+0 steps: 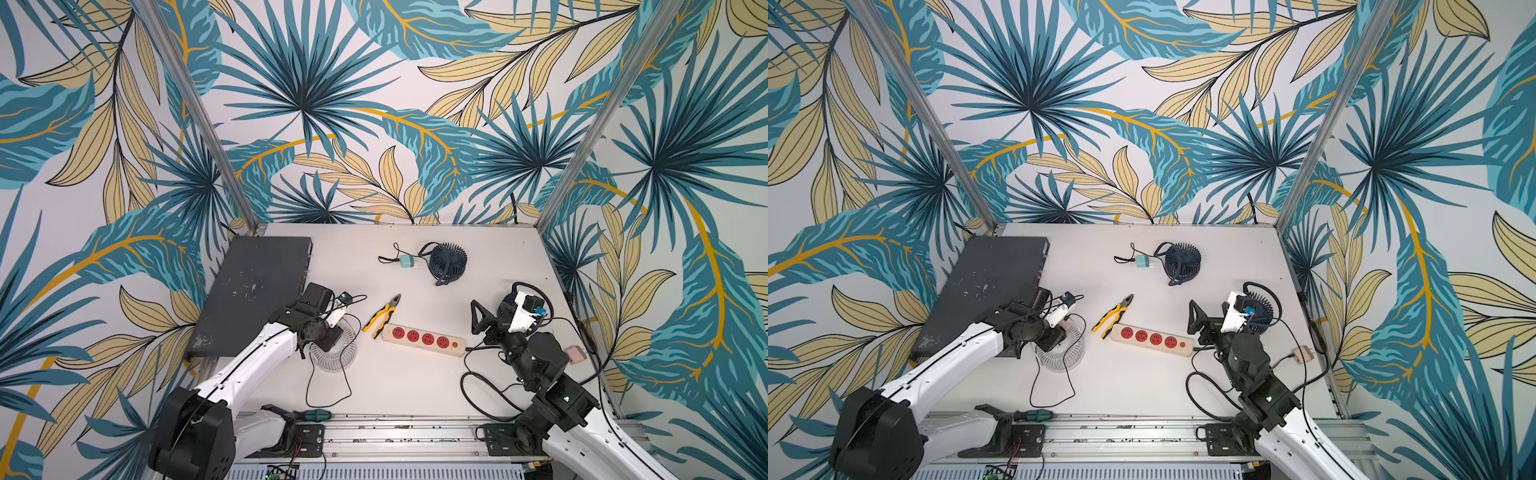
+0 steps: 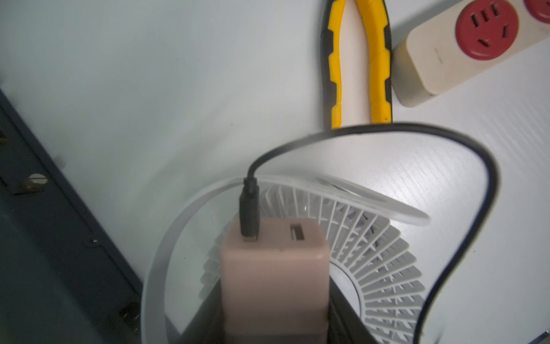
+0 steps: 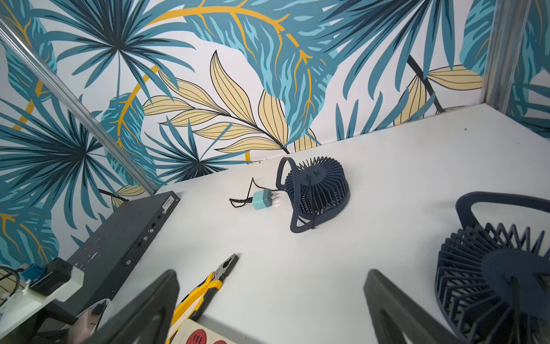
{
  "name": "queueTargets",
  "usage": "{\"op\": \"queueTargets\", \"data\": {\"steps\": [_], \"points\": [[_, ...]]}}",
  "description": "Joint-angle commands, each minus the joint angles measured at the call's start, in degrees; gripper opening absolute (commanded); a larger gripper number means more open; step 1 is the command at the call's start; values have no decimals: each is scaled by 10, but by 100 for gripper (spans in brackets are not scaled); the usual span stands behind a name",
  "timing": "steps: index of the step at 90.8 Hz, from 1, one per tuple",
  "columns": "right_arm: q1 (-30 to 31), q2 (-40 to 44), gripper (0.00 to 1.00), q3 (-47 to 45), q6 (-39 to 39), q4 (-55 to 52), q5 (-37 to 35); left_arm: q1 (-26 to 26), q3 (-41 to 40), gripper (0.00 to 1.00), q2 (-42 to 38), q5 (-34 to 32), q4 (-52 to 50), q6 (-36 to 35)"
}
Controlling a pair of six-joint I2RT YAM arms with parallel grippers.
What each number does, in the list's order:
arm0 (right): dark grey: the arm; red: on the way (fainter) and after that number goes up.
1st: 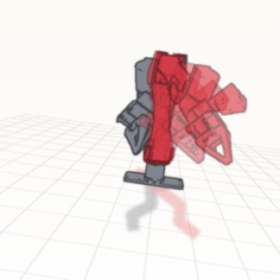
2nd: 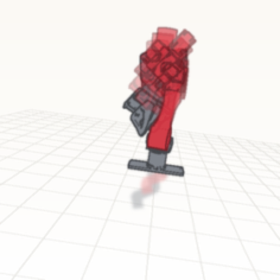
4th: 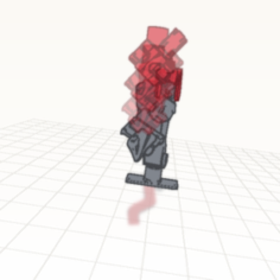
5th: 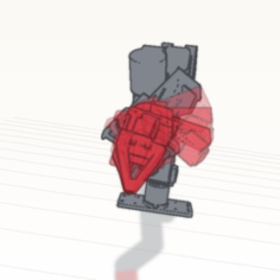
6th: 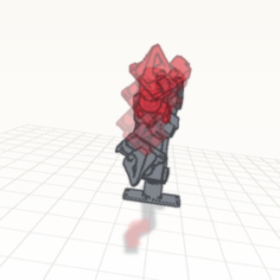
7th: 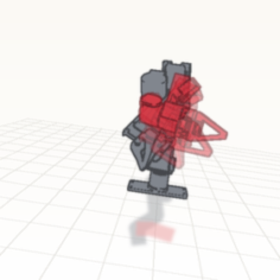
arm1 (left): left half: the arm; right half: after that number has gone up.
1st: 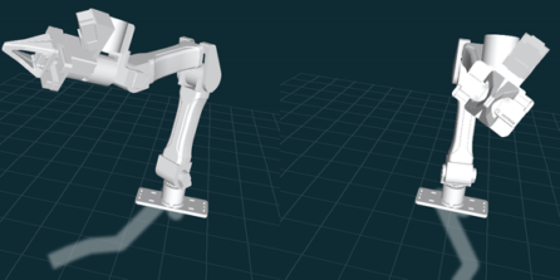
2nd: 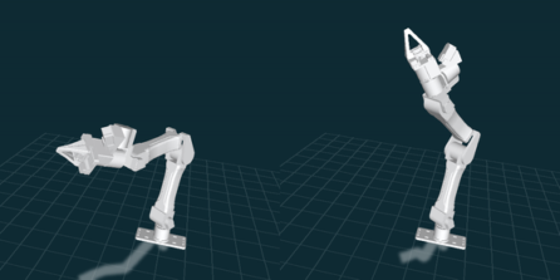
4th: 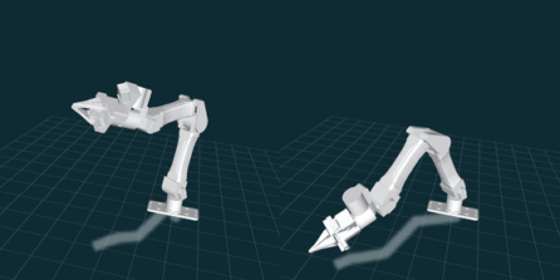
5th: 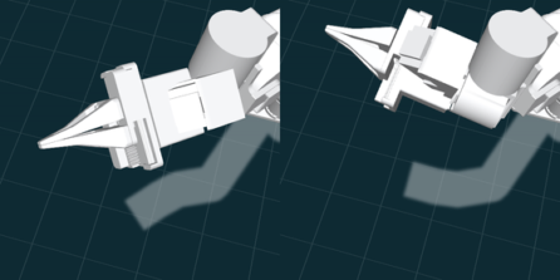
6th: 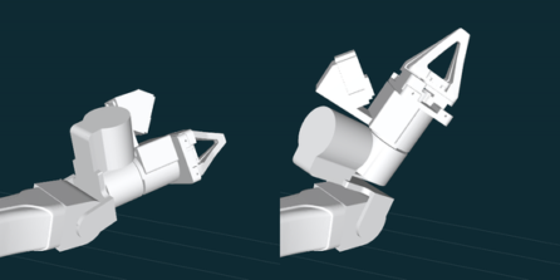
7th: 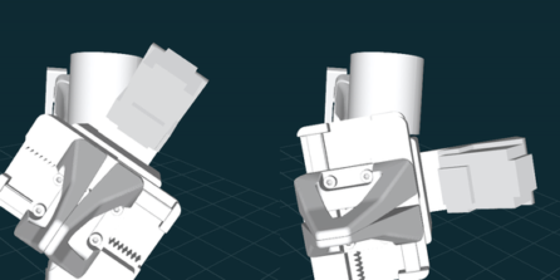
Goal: Plug the desk fan into the power strip
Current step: Pick up the plug from the center of the board.
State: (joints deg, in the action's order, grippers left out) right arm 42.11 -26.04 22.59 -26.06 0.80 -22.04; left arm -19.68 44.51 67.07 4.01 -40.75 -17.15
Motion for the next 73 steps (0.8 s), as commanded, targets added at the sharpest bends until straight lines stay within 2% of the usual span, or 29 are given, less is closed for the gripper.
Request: {"op": "queueTargets", "data": {"steps": [1,10,17,32,43,56,73], "points": [[1,-15,100,39,-27,-39,37,-15,12,34,-90,-6,11,3],[1,-50,100,85,-68,-80,104,-41,18,34,-173,10,31,-2],[1,-93,100,117,-100,-104,173,-64,31,35,-208,29,37,-2],[1,-194,99,177,-142,-100,369,-143,69,35,-201,35,46,-5],[2,-241,97,208,-176,-63,472,-210,80,36,-175,27,90,-9],[9,-264,95,230,-208,-24,517,-269,92,36,-124,-7,125,-14],[27,-314,87,266,-201,-76,508,-294,99,36,-80,-9,166,-12]]}}
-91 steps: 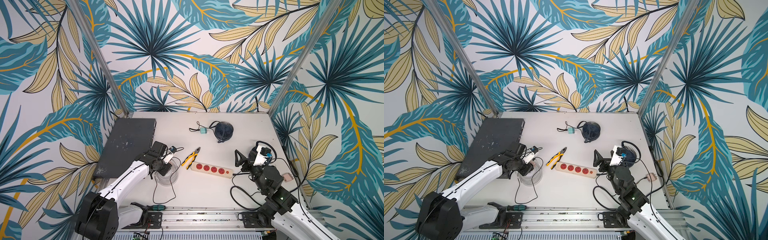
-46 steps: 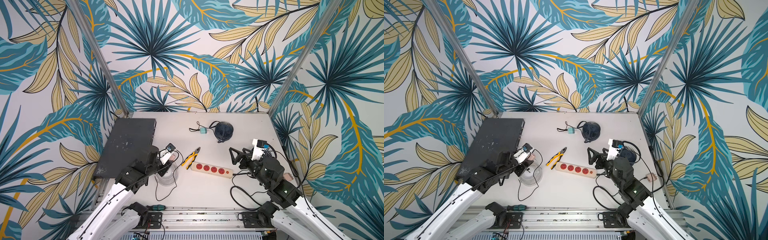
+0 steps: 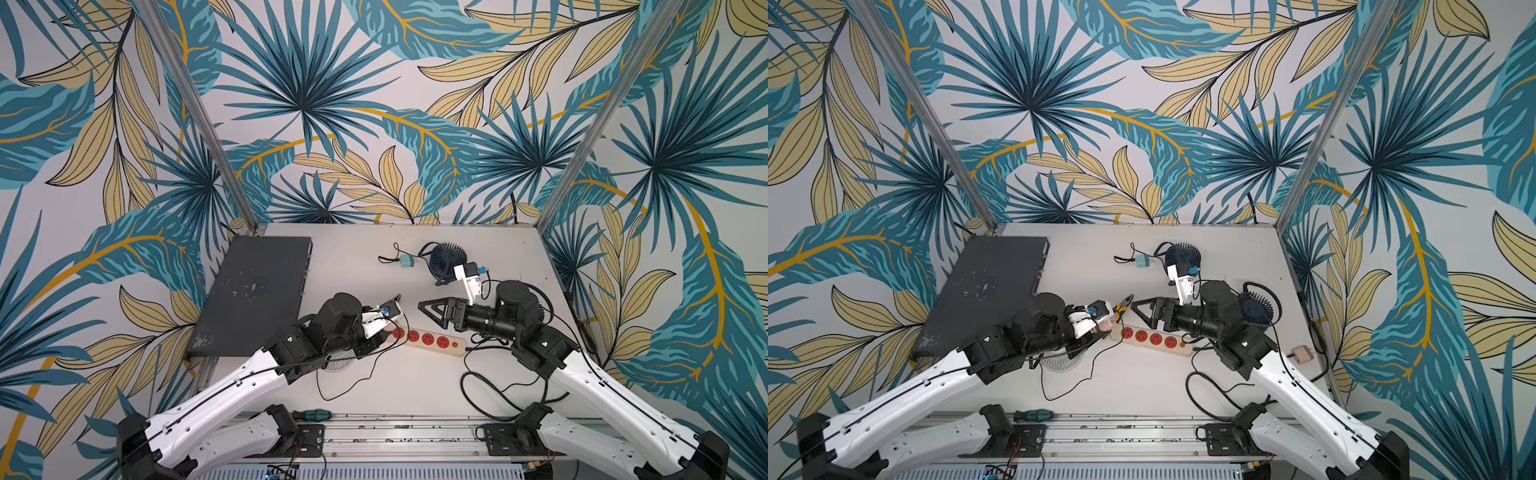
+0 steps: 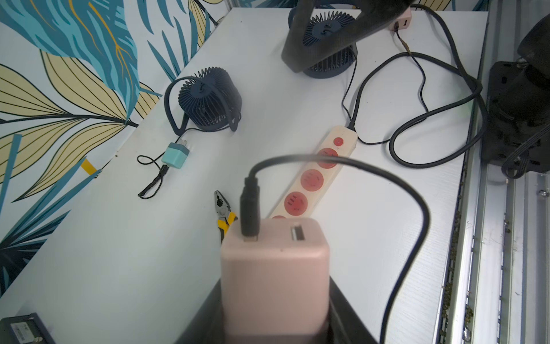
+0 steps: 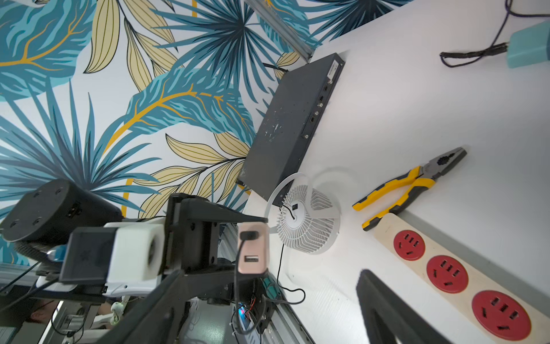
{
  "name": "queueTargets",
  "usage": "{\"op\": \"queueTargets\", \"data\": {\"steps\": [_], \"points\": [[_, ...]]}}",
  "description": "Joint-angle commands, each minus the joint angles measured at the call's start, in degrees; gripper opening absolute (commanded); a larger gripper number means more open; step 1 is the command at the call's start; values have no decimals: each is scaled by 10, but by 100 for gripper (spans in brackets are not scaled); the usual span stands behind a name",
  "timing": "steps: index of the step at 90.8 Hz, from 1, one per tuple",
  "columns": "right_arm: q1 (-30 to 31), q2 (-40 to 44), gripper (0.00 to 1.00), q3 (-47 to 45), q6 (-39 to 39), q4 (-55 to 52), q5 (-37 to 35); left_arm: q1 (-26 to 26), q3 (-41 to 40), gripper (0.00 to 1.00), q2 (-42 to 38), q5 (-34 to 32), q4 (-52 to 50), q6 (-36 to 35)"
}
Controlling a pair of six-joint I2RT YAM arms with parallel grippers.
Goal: Plug the desk fan into the power strip
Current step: Pick up the plug from the center of the board.
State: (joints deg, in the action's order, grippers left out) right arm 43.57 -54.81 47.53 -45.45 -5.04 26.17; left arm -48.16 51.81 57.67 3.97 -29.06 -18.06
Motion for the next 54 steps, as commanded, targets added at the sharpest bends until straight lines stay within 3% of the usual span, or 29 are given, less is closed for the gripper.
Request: {"op": "queueTargets", "data": {"steps": [1,13,54], "points": [[12,-30,86,18,-6,-18,26,-9,26,36,16,-8,50,-3],[34,-51,83,19,-3,-12,20,-14,30,36,36,-11,59,-5],[40,-109,57,45,35,-16,59,-14,27,37,50,22,80,-9]]}}
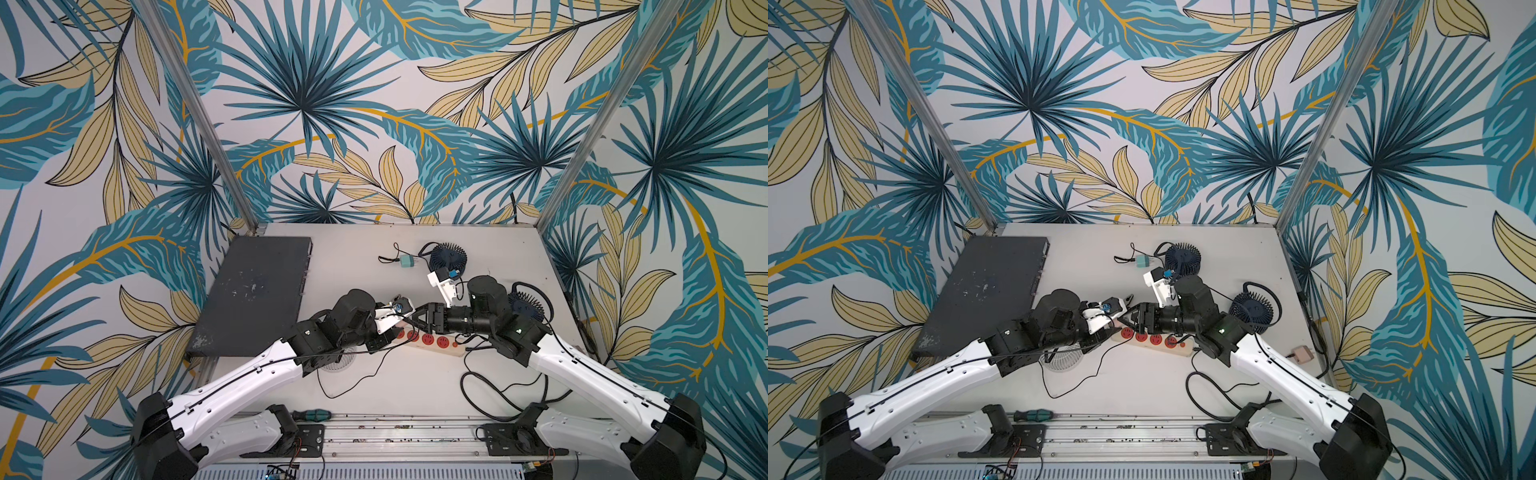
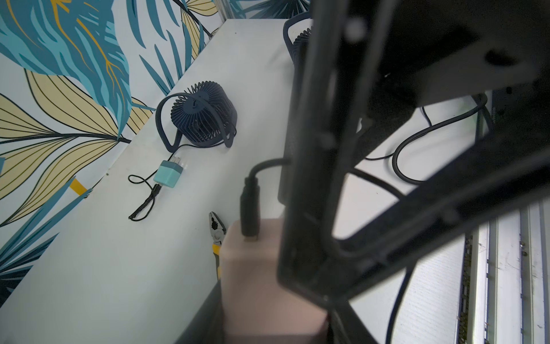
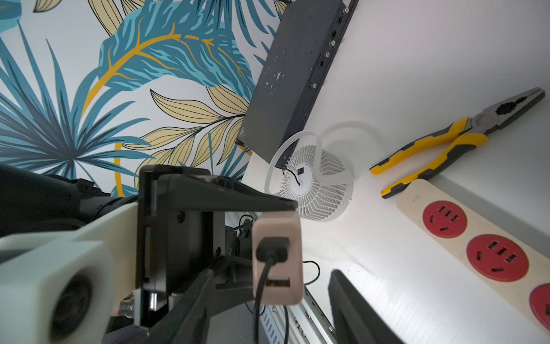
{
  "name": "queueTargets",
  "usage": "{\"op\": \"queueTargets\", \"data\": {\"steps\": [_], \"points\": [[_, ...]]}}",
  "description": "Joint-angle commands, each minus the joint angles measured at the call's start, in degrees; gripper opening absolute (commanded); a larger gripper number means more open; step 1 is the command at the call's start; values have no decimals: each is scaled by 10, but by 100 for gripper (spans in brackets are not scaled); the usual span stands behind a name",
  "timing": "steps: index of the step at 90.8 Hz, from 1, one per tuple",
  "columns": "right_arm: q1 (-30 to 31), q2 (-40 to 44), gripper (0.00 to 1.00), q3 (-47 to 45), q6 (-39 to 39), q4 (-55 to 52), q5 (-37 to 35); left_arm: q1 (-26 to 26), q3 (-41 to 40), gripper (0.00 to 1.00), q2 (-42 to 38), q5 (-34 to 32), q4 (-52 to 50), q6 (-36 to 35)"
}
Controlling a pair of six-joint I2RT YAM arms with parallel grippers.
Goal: Plug the desk fan into the power strip
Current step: Pick up the plug from the center of the board.
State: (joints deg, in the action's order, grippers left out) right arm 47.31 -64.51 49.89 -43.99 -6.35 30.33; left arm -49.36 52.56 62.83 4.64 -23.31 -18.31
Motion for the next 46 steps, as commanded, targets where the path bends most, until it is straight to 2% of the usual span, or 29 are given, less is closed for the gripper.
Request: {"op": "queueTargets", "data": {"steps": [1,26,46], "points": [[3,-13,56,22,22,-3,19,-2,19,38,-2,16,22,-7],[4,-27,36,23,37,-6,27,-3,20,38,-5,29,16,-9],[5,-37,34,21,51,-23,34,-2,13,38,-12,44,20,-6]]}}
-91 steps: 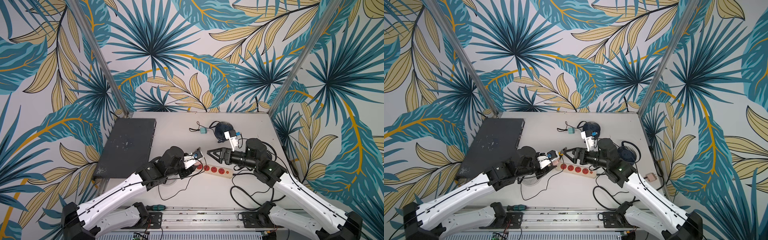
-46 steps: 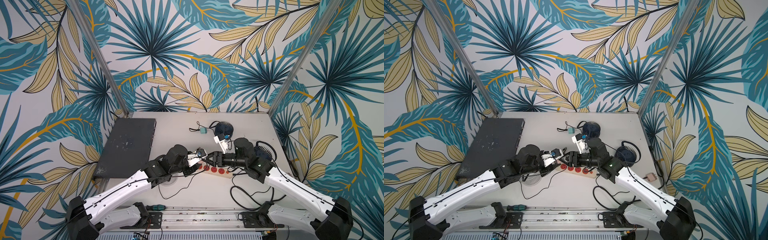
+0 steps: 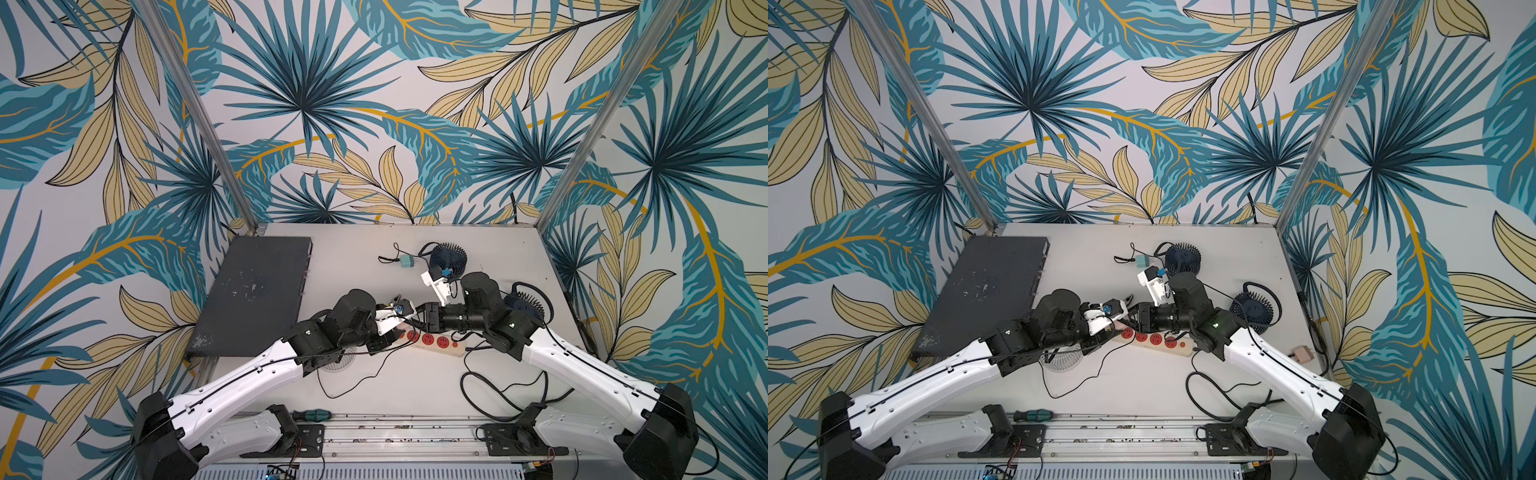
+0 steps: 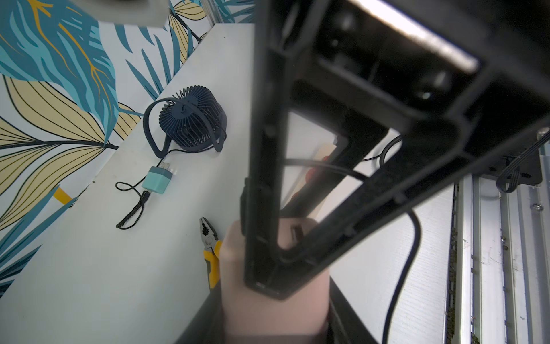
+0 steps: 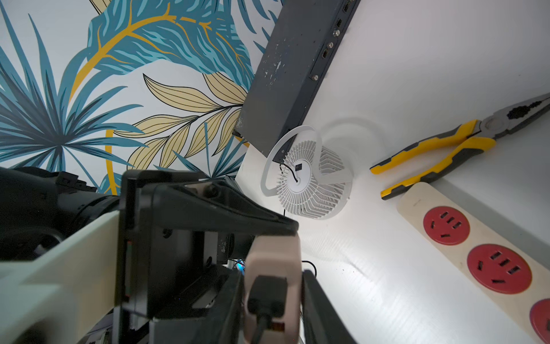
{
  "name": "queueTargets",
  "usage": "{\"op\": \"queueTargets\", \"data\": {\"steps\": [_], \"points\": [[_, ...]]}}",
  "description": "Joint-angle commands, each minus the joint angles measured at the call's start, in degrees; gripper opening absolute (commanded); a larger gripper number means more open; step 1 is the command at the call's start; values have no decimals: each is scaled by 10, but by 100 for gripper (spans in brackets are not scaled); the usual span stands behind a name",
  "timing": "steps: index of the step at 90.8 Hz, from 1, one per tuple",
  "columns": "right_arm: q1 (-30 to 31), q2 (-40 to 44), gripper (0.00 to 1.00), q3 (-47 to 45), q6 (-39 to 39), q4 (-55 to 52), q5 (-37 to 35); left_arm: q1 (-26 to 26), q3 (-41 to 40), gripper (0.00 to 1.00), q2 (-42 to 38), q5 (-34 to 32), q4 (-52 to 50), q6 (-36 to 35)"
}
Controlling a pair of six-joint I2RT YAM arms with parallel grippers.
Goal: Plug the desk fan into the power strip
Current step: Pick up the plug from the center of the board.
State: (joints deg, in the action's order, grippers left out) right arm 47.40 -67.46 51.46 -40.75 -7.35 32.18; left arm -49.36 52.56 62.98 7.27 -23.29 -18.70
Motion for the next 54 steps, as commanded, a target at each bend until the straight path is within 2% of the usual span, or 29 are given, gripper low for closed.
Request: {"op": "queueTargets", "data": {"steps": [1,8,17,20,22,30,37,42,54], "points": [[4,-8,34,6,19,-14,16,-2,13,38,-14,18,20,-2],[5,-10,32,8,21,-15,17,-2,10,38,-18,16,19,-3],[5,-8,20,10,25,-13,8,-2,6,38,-26,14,17,-2],[5,-7,17,10,29,-13,2,-2,4,41,-28,15,16,2],[5,-6,15,10,32,-14,-4,-2,2,44,-30,15,15,6],[5,-3,11,16,64,-31,-36,-2,0,70,-38,-1,14,46],[5,-4,8,28,122,-68,-80,2,-4,88,-49,-28,20,101],[5,-8,6,35,180,-97,-120,18,-5,92,-52,-26,18,153],[5,-25,3,30,329,-130,-181,80,-6,93,-37,41,6,271]]}}
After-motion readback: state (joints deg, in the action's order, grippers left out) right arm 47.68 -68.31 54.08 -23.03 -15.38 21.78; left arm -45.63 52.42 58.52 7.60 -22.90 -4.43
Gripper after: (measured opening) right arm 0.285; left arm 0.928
